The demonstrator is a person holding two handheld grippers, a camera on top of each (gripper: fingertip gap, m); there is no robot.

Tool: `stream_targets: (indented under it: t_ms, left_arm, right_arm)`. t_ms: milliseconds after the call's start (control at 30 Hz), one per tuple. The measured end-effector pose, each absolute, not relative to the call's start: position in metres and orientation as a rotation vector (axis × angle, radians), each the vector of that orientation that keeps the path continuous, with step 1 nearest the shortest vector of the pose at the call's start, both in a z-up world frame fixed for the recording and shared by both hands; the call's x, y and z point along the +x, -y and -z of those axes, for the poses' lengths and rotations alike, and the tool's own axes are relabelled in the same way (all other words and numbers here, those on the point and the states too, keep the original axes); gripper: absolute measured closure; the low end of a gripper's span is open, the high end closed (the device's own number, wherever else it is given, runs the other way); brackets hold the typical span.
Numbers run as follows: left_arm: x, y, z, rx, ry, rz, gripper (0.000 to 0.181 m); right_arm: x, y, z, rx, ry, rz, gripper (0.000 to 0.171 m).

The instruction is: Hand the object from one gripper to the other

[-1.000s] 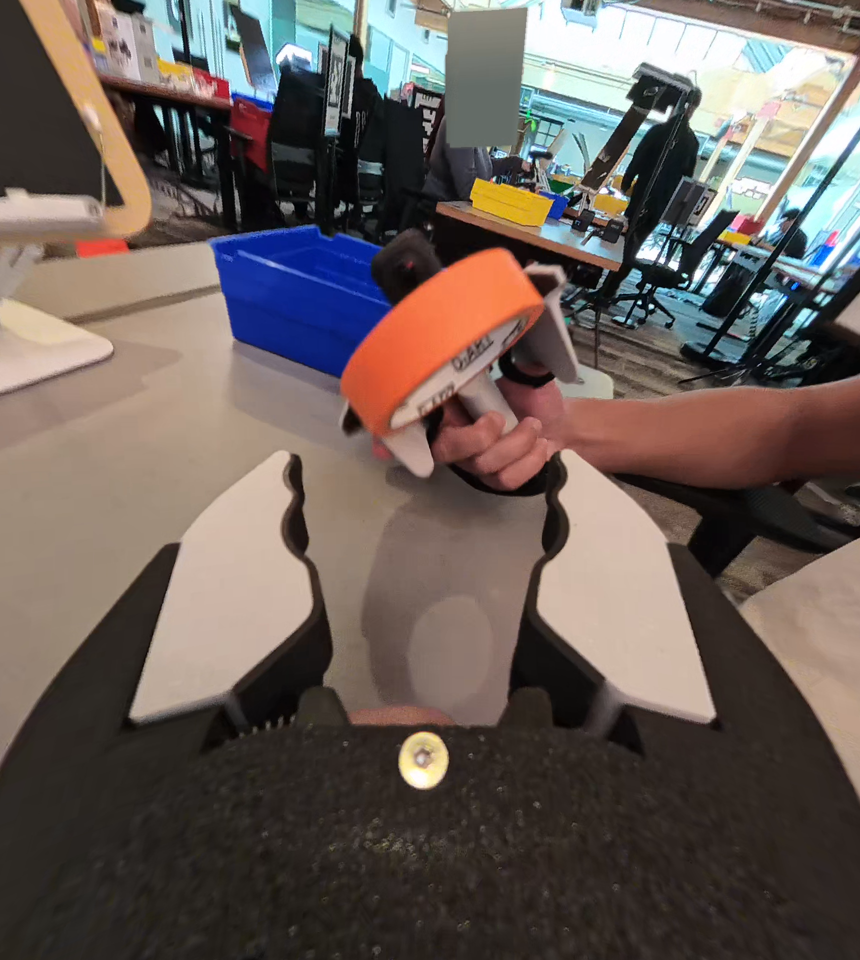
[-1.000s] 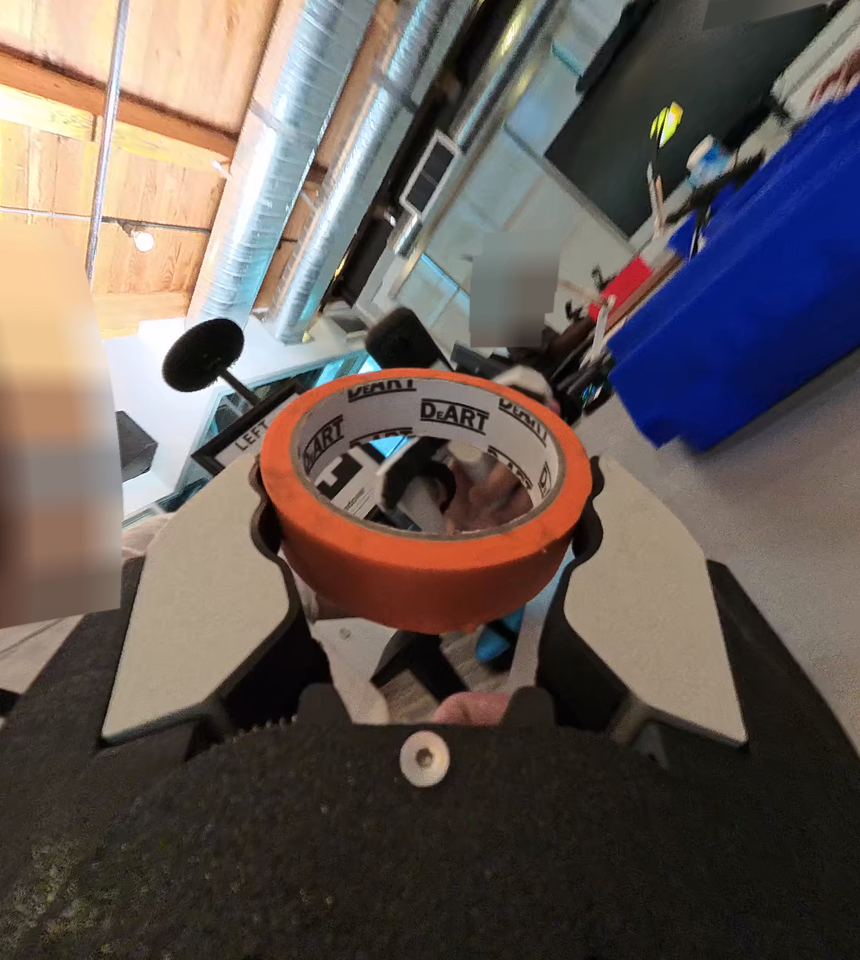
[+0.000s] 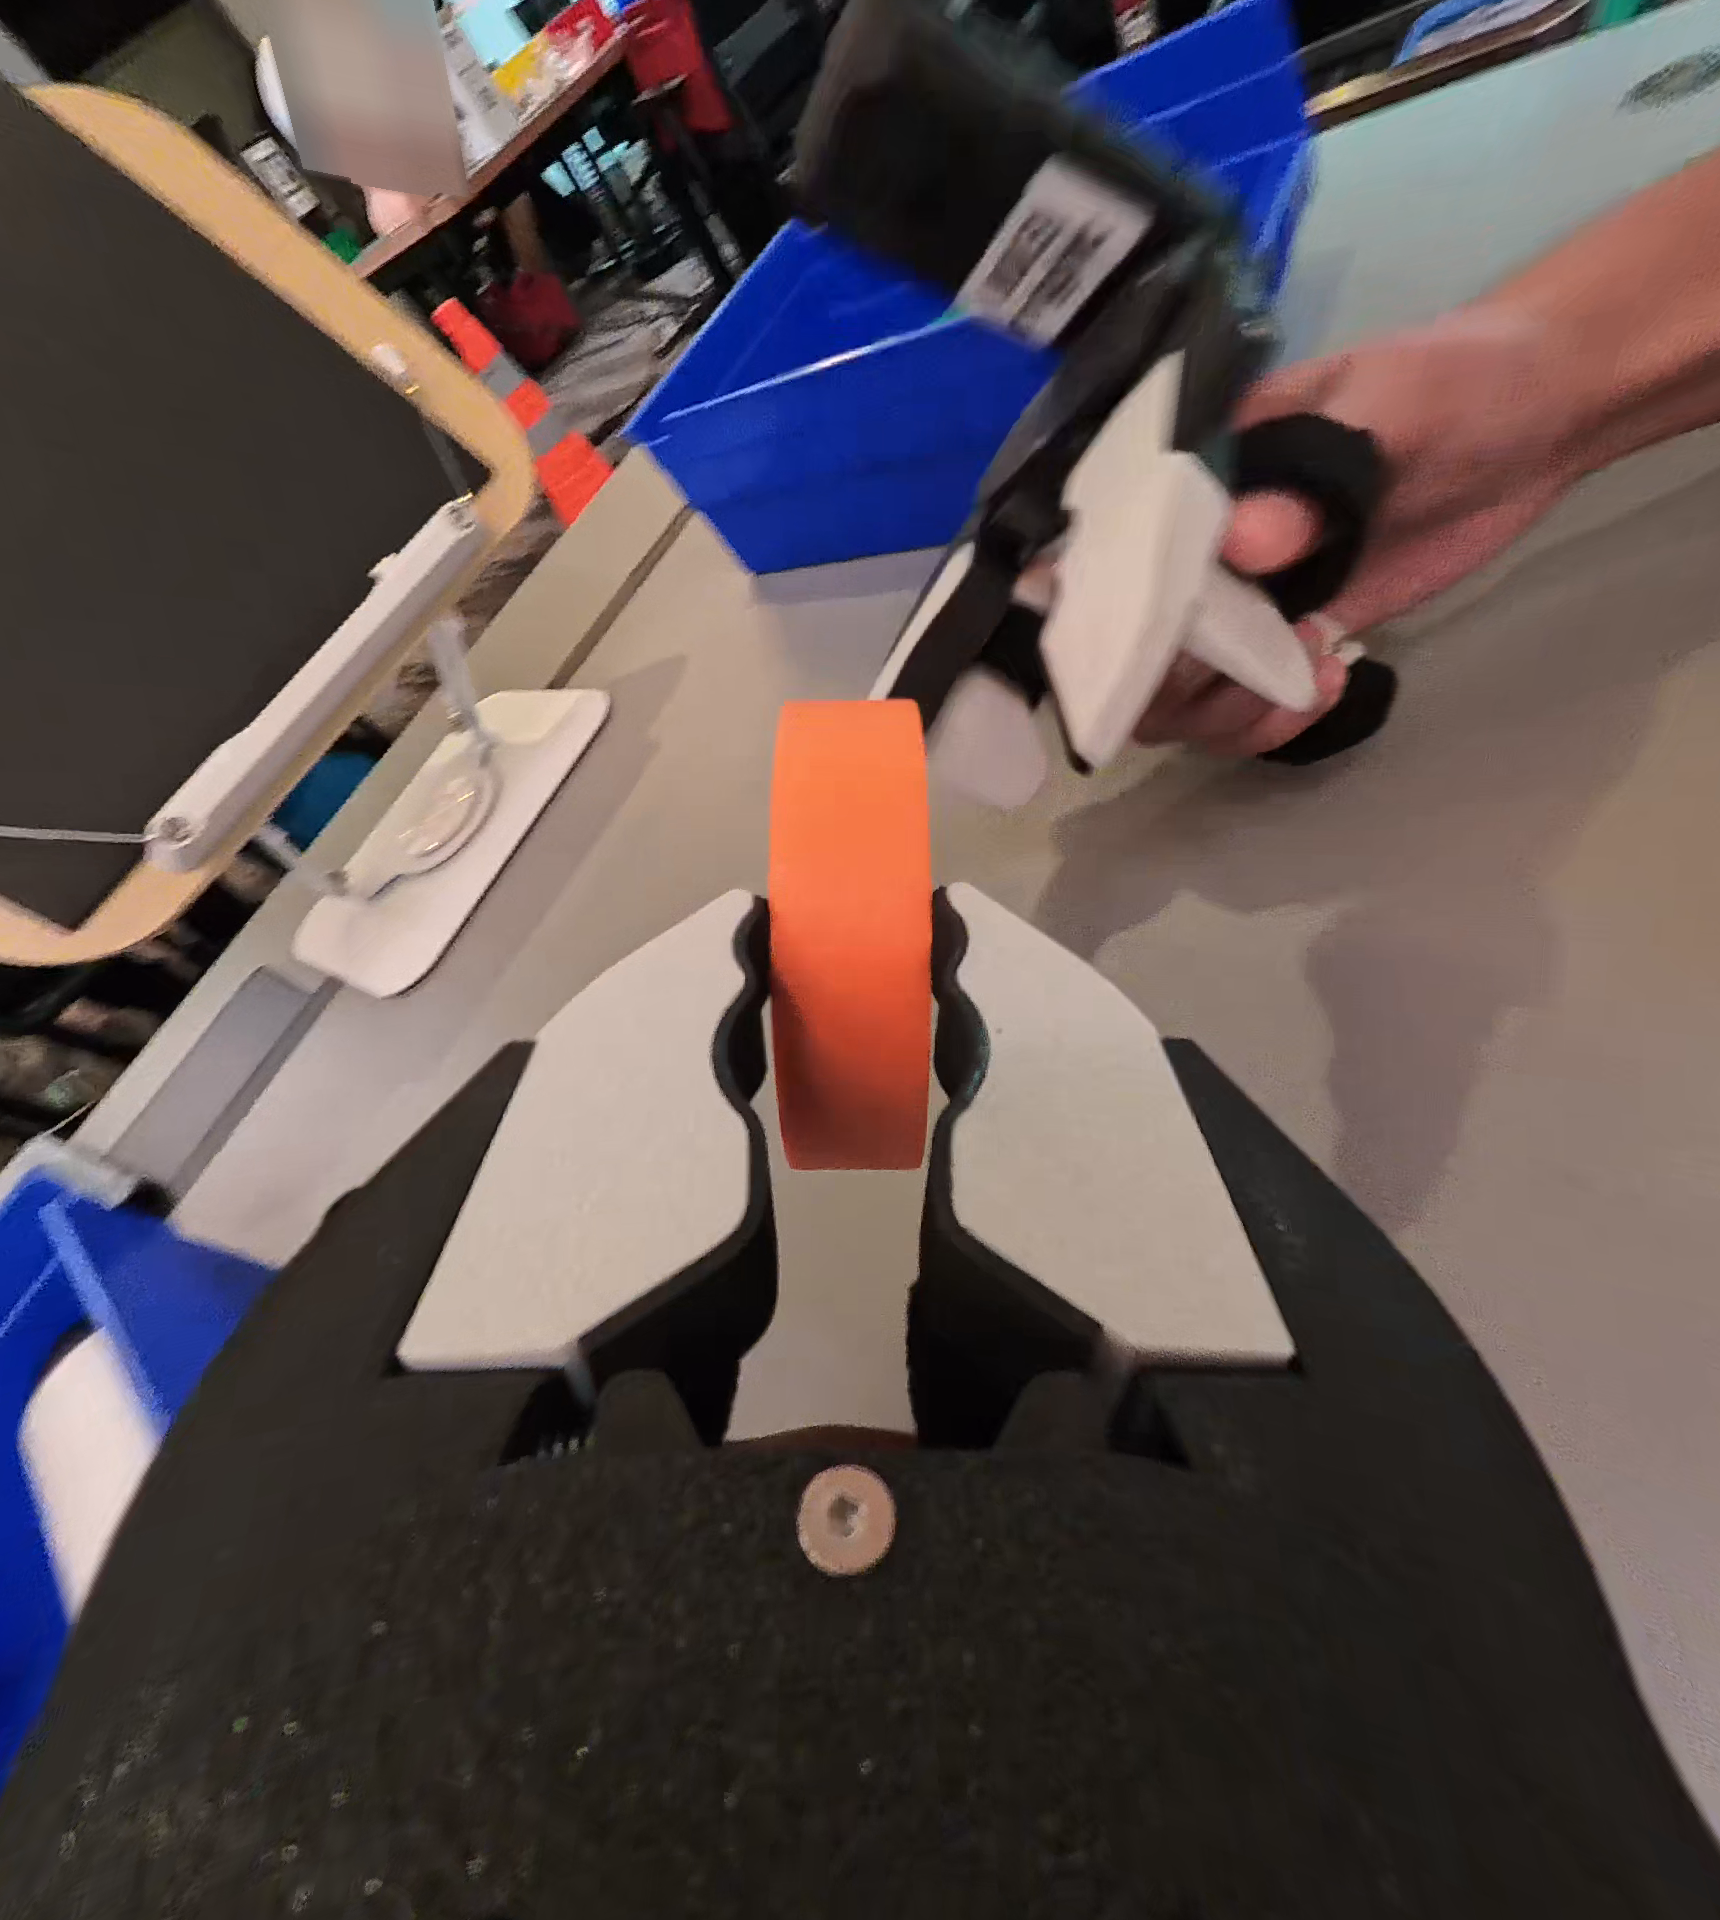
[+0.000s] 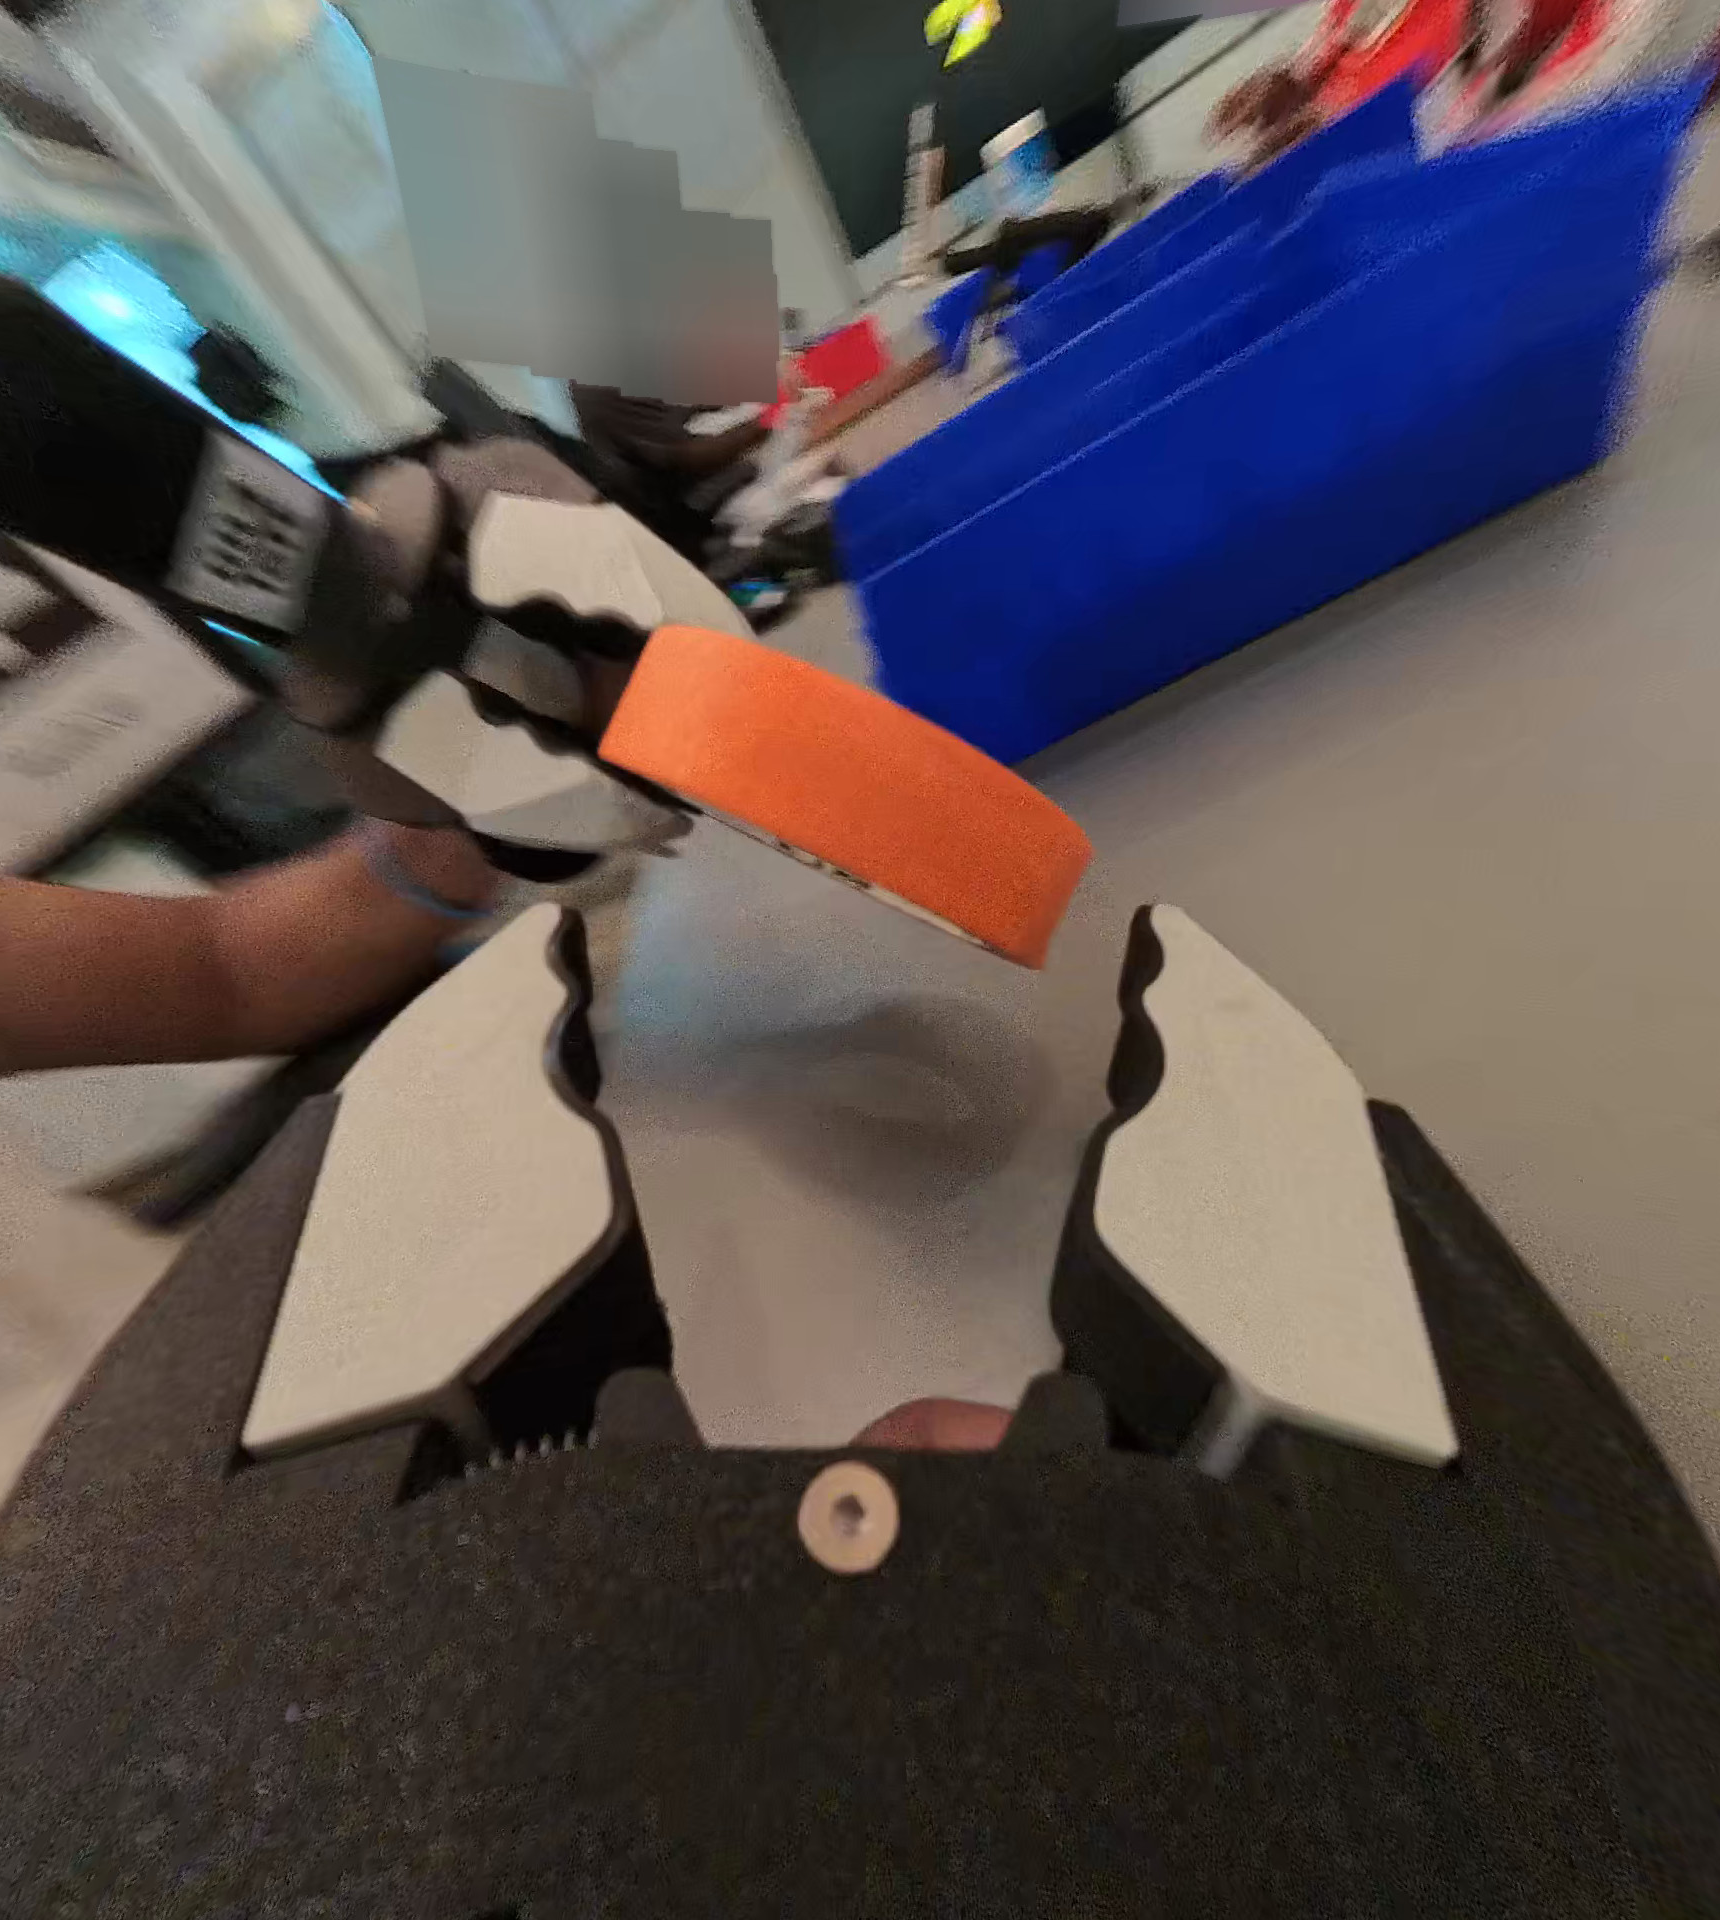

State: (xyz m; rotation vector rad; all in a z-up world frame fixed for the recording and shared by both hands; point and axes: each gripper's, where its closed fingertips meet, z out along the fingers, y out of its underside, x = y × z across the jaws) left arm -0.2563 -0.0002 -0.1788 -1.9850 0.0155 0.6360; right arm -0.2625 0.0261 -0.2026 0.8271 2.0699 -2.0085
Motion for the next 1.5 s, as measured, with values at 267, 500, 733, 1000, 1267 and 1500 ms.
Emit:
stream_targets:
  t_ms: [267, 500, 733, 1000, 1267, 1500]
  left_arm:
    - [-0.274, 0.003, 0.201, -2.149, 0.077, -0.803, 0.153]
    - [-0.255, -0.014, 0.206, -2.137, 0.148, -0.516, 0.153]
    - [-0.25, -0.019, 0.199, -2.053, 0.198, -0.417, 0.152]
    - [-0.228, -0.016, 0.18, -1.879, 0.196, 0.03, 0.129]
    - [-0.198, -0.016, 0.156, -1.563, 0.262, 0.816, 0.135]
    - [-0.179, -0.021, 0.159, -1.533, 0.185, 0.978, 0.167]
  right_arm:
    - [-0.277, -0.038, 0.192, 0.491, -3.483, 2.189, 0.108]
    - [-0.272, -0.026, 0.186, -0.054, -3.938, 2.129, 0.139]
    - [-0.273, -0.029, 0.187, -0.222, -4.086, 1.969, 0.159]
    - [-0.268, -0.037, 0.183, -0.127, -3.784, 2.235, 0.16]
    - [-0.244, -0.034, 0.159, -0.165, -3.186, 2.735, 0.16]
    - [-0.246, -0.031, 0.165, -0.099, -3.111, 2.708, 0.16]
